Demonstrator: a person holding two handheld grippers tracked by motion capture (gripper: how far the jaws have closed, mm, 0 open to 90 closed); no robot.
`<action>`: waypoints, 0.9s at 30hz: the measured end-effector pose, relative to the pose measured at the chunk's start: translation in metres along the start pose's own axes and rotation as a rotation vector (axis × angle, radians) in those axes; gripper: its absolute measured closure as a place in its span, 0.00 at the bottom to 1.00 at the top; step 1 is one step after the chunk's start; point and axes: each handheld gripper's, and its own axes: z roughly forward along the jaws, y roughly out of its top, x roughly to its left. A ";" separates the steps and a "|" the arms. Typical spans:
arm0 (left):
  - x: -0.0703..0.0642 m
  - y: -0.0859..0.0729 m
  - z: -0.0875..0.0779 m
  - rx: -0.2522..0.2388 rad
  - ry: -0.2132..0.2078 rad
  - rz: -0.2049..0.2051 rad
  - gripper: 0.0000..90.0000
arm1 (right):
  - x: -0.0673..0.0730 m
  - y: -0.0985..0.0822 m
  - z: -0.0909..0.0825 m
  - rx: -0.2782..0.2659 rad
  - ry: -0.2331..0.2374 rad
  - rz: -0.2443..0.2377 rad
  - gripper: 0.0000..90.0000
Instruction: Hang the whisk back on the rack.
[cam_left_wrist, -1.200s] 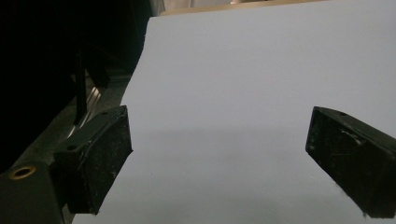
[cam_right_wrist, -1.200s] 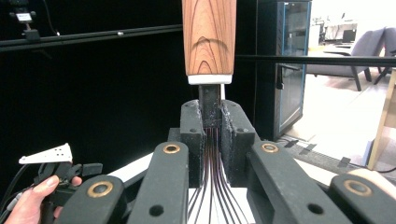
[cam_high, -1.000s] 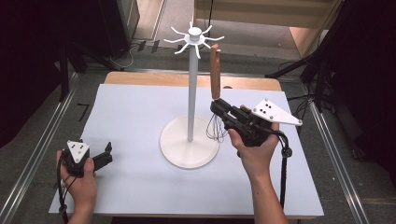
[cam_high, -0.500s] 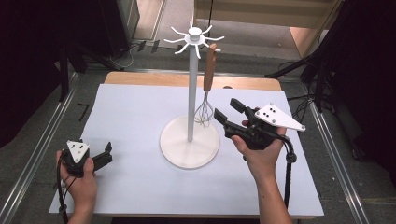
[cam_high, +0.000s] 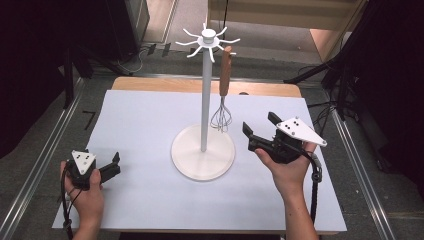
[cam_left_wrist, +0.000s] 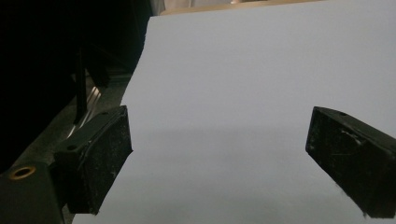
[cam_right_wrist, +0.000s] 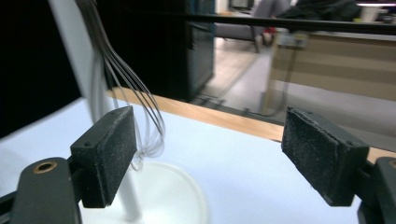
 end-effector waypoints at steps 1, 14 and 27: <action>0.000 0.000 0.000 -0.001 0.000 0.000 0.08 | -0.001 -0.002 0.000 0.008 -0.008 0.002 0.21; 0.000 0.000 0.000 -0.003 0.000 0.000 0.08 | -0.024 -0.034 0.002 0.077 -0.062 0.035 0.20; 0.000 0.000 0.000 -0.005 0.000 -0.001 0.08 | -0.043 -0.062 -0.001 0.132 -0.101 0.060 0.19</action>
